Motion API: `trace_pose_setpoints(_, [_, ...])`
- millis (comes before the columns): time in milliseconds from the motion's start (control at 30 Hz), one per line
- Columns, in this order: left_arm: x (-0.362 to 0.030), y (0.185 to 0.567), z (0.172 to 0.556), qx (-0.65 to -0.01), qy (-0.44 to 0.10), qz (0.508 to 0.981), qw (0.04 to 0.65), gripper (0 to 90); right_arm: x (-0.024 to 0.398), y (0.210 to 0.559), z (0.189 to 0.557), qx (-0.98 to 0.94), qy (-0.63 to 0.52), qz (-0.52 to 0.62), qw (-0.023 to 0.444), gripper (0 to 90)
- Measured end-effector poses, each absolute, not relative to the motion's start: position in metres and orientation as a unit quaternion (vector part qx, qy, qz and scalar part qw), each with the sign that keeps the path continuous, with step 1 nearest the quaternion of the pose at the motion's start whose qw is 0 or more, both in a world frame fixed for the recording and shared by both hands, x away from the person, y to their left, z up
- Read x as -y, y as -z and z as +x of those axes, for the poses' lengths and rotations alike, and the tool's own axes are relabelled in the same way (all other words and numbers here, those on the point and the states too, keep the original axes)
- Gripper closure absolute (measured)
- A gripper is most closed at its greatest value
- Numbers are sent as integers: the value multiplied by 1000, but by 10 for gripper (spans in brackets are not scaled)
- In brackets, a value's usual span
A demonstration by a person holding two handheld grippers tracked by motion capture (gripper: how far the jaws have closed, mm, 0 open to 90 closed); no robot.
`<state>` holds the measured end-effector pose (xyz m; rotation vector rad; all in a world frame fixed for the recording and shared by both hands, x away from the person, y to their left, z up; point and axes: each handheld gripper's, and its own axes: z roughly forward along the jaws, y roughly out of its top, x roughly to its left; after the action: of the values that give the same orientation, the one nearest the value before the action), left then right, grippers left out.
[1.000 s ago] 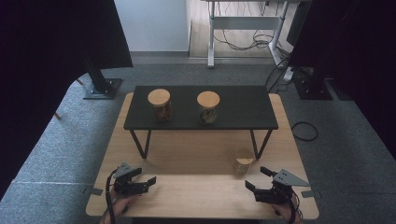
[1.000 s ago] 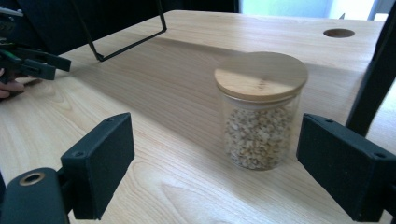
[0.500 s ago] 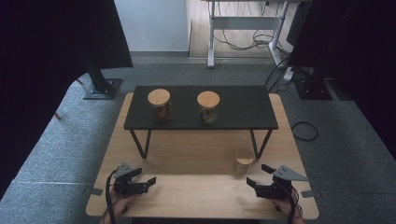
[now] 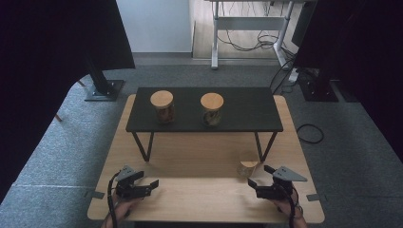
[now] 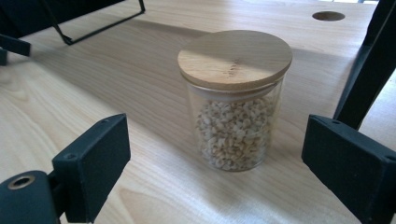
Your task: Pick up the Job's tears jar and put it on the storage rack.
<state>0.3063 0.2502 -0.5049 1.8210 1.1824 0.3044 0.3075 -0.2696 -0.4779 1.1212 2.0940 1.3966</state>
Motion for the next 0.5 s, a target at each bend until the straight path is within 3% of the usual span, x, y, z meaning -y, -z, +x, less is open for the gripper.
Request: trace_pose_setpoints(500, [-250,505,306,-479,-125,740,455,136,253,485,326,-761,-479,392,193,53])
